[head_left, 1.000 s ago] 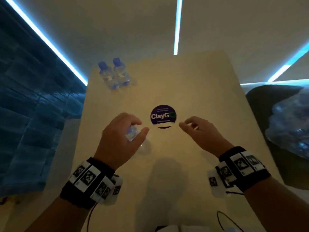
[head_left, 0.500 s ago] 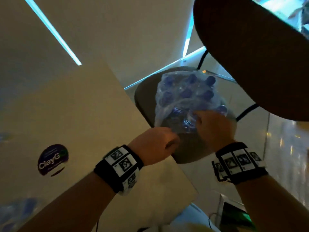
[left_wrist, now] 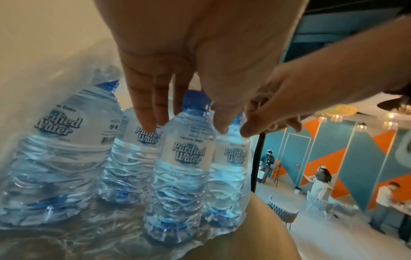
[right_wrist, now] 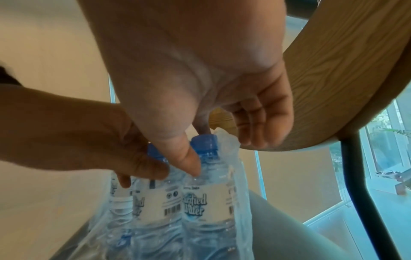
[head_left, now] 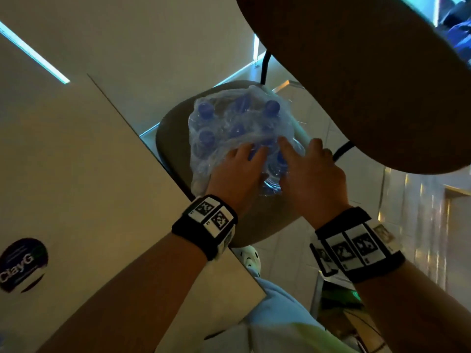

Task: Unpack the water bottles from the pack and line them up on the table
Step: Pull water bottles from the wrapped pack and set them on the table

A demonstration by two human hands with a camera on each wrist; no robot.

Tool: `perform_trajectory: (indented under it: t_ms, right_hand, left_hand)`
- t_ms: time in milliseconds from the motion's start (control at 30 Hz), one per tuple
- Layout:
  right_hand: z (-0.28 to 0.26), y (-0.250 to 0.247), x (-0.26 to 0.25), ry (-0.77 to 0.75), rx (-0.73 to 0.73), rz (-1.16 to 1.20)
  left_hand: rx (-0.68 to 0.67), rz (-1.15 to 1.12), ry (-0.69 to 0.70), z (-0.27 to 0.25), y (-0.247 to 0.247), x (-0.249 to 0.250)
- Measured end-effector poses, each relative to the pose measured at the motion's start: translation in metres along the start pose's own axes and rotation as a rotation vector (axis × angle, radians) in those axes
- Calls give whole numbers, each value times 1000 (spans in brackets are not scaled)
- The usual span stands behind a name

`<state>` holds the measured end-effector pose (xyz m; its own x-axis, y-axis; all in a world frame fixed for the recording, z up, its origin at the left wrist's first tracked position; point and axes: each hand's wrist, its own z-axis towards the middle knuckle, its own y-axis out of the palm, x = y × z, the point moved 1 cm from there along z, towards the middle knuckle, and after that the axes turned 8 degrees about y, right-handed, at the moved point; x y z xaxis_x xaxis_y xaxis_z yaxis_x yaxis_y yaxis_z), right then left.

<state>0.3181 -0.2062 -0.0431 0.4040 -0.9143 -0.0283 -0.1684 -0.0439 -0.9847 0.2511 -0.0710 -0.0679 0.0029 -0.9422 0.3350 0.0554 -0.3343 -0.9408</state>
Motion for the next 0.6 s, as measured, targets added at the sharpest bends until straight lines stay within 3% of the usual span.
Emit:
perform_trajectory:
  t_ms: [267, 433, 500, 600]
  right_hand:
    - [5, -10, -6, -203, -50, -64]
    - [-13, -13, -11, -312, -19, -228]
    - [-25, -13, -18, -408, -18, -257]
    - [-53, -11, -41, -675, 13, -419]
  left_hand:
    - [-1, 18, 64, -20, -4, -10]
    - [-2, -63, 209, -57, -22, -24]
    - [31, -91, 211, -87, -33, -34]
    - [70, -159, 81, -153, -50, -51]
